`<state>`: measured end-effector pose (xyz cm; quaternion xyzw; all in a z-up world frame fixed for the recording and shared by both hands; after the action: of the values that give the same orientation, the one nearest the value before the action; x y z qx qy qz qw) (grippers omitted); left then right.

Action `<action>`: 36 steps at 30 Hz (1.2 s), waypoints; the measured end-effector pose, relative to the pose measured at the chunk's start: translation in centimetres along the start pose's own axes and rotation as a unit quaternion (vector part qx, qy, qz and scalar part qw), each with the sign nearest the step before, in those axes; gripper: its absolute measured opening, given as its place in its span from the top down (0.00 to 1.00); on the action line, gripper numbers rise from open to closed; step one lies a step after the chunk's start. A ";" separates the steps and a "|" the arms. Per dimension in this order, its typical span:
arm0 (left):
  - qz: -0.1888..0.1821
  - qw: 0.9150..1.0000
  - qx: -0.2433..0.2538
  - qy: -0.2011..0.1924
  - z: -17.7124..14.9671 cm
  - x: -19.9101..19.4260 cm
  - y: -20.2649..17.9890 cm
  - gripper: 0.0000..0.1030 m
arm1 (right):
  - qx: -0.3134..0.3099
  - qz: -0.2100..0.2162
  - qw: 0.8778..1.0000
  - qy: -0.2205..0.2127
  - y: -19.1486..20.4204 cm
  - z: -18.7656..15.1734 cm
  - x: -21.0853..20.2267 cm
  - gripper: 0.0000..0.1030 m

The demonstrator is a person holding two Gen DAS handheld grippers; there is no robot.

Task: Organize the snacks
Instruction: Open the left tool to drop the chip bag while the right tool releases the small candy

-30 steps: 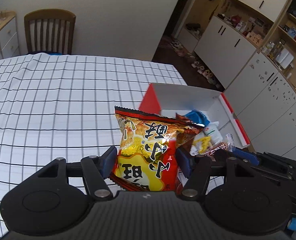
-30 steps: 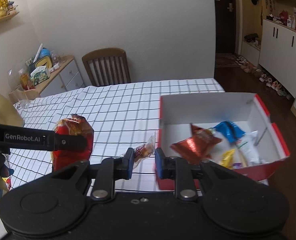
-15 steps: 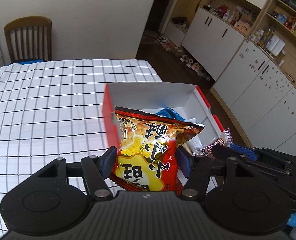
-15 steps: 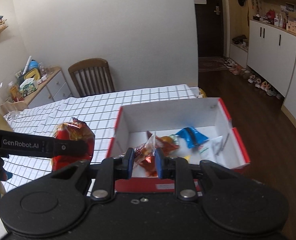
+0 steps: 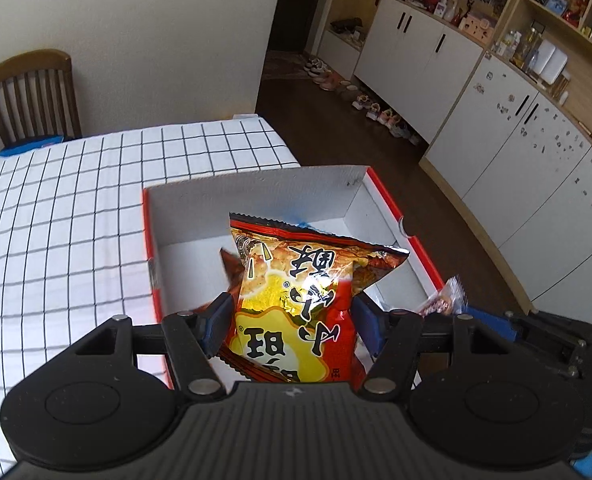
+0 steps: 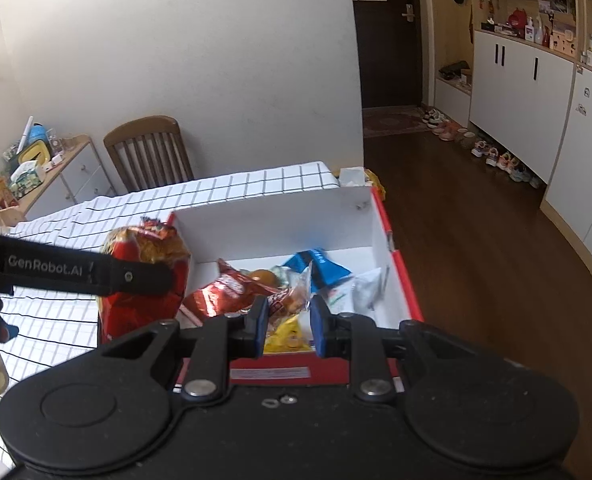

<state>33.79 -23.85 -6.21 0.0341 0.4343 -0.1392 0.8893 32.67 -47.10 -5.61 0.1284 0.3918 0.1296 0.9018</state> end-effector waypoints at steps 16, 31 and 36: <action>0.014 0.999 0.016 0.046 3.9 7.5 -0.8 0.38 | -0.007 -0.005 0.998 0.060 -2.1 0.8 6.0 0.80; 0.035 0.995 0.044 0.086 4.5 11.8 -2.3 0.38 | -0.026 -0.029 0.994 0.105 -3.4 0.6 10.6 0.80; 0.053 0.992 0.071 0.093 4.3 12.6 -3.0 0.38 | -0.029 -0.039 0.992 0.114 -3.5 0.3 11.5 0.80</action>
<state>43.63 -30.29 -13.21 0.1329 0.5016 -0.1181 0.8467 40.97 -46.56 -14.29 0.0712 0.4930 0.1192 0.8589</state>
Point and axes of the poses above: each gripper's, at about its wrist camera, not at the fingertips, and x roughly the way its jaws point, y to its left, z to its top, the point moved 5 cm from there along x, roughly the way its jaws point, and after that the axes turned 14 degrees about x, right-handed, at the moved point
